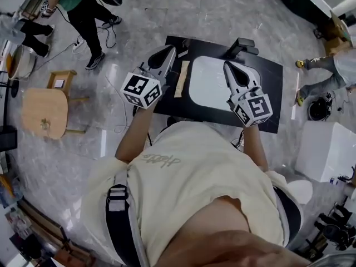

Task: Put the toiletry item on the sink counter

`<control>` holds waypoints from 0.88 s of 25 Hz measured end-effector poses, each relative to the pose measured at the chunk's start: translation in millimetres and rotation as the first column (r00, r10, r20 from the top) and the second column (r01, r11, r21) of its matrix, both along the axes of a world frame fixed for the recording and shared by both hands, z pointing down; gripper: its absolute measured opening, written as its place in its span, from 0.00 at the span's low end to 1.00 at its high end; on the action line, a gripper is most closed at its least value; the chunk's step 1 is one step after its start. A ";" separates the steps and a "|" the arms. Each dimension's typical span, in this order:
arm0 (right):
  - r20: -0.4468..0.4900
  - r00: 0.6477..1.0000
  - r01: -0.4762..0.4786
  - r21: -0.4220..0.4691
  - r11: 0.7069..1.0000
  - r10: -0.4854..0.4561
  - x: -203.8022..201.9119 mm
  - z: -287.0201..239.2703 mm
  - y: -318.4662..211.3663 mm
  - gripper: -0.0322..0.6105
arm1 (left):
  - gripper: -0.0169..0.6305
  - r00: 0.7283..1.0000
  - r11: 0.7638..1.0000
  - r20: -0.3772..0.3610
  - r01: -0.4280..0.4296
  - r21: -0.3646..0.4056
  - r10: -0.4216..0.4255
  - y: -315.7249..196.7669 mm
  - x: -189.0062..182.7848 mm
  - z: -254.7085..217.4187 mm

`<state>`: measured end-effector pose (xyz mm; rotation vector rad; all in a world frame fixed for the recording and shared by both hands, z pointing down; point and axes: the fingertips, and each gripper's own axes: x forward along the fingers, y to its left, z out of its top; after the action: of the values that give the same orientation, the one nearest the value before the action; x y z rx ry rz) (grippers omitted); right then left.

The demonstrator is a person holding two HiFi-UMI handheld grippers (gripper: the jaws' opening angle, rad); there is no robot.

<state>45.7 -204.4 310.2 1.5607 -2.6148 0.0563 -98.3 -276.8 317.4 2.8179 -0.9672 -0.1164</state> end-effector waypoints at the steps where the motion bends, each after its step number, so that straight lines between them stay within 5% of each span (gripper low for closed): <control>1: -0.001 1.000 0.001 0.006 1.000 -0.001 -0.8 -4.1 0.4 0.04 | 0.03 1.000 1.000 -0.002 0.000 0.013 0.000 -1.1 -1.0 -5.8; 8: -0.002 1.000 -0.022 0.027 0.999 0.022 0.4 -20.9 12.3 0.04 | 0.03 1.000 0.996 0.011 0.016 0.082 -0.017 3.9 -10.4 -32.4; 22: 0.017 0.999 -0.045 -0.010 0.999 0.045 5.1 -3.9 10.7 0.04 | 0.03 1.000 0.999 0.004 0.018 0.030 -0.018 2.5 -16.8 -4.6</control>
<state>50.8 -193.8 306.3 1.6239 -2.5885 0.0858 -115.1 -274.3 312.7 2.8379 -0.9997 -0.1277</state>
